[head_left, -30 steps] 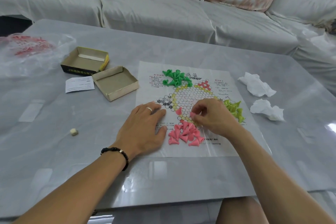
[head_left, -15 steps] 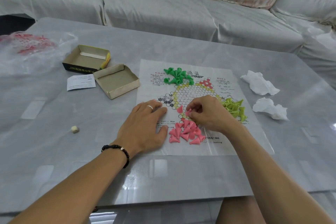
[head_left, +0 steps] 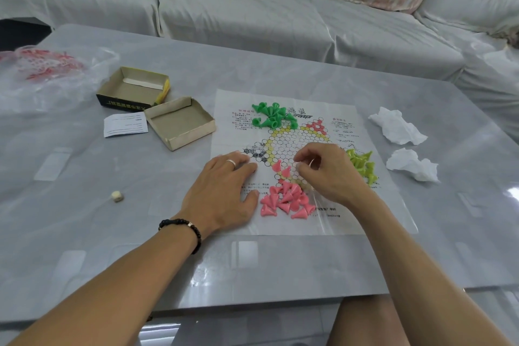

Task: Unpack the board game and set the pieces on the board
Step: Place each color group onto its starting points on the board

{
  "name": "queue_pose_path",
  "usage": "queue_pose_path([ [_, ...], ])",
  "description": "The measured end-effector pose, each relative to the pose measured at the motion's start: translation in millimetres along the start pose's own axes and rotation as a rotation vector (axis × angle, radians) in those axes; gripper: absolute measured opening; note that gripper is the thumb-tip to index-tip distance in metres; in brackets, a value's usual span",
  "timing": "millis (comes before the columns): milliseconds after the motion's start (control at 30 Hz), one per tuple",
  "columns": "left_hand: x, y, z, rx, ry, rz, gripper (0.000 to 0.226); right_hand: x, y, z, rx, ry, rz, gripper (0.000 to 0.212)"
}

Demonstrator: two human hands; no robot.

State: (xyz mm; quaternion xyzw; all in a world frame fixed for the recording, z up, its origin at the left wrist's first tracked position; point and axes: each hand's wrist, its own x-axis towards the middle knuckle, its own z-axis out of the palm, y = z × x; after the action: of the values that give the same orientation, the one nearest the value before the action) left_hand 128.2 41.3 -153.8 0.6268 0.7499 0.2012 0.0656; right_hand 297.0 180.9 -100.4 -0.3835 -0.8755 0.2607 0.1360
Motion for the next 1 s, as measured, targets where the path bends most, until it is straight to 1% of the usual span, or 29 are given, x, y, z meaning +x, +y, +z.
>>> queue_pose_path([
  [33,0,0,0,-0.002,0.002,0.002,0.06,-5,-1,-1,0.018,0.014,-0.009,0.008],
  [100,0,1,0,-0.002,0.001,0.003,0.059,-13,-3,2,0.0,-0.028,-0.01,0.004],
  [167,1,1,-1,0.004,0.0,0.007,0.058,-18,-2,9,-0.049,-0.075,0.015,0.009],
  [233,1,1,-1,0.012,-0.002,0.011,0.057,-21,1,14,-0.044,-0.088,0.051,0.008],
  [300,0,2,-2,0.011,-0.004,0.012,0.058,-24,1,14,0.056,-0.097,0.096,0.004],
  [367,0,2,-2,0.011,-0.008,0.011,0.059,-27,-1,8,0.221,-0.09,0.144,0.005],
  [500,0,2,-2,0.017,-0.017,0.004,0.062,-30,-3,-6,0.465,0.054,0.265,0.011],
  [600,1,1,-2,0.022,-0.023,0.004,0.063,-31,-5,-13,0.616,0.103,0.303,0.015],
  [667,0,2,-2,0.018,-0.021,0.004,0.063,-30,-5,-15,0.667,0.128,0.326,0.016],
  [767,0,2,-3,0.011,-0.022,0.002,0.063,-28,-3,-16,0.632,0.131,0.347,0.014],
  [833,0,2,-3,0.005,-0.023,0.001,0.062,-27,0,-14,0.477,0.09,0.302,0.016],
  [900,0,2,-3,0.003,-0.023,0.001,0.061,-25,4,-10,0.262,0.035,0.197,0.022],
  [933,0,2,-3,0.001,-0.023,0.002,0.061,-24,5,-8,0.185,0.018,0.163,0.022],
  [1000,0,2,-4,-0.003,-0.02,0.004,0.061,-23,5,-6,0.115,0.007,0.141,0.015],
])
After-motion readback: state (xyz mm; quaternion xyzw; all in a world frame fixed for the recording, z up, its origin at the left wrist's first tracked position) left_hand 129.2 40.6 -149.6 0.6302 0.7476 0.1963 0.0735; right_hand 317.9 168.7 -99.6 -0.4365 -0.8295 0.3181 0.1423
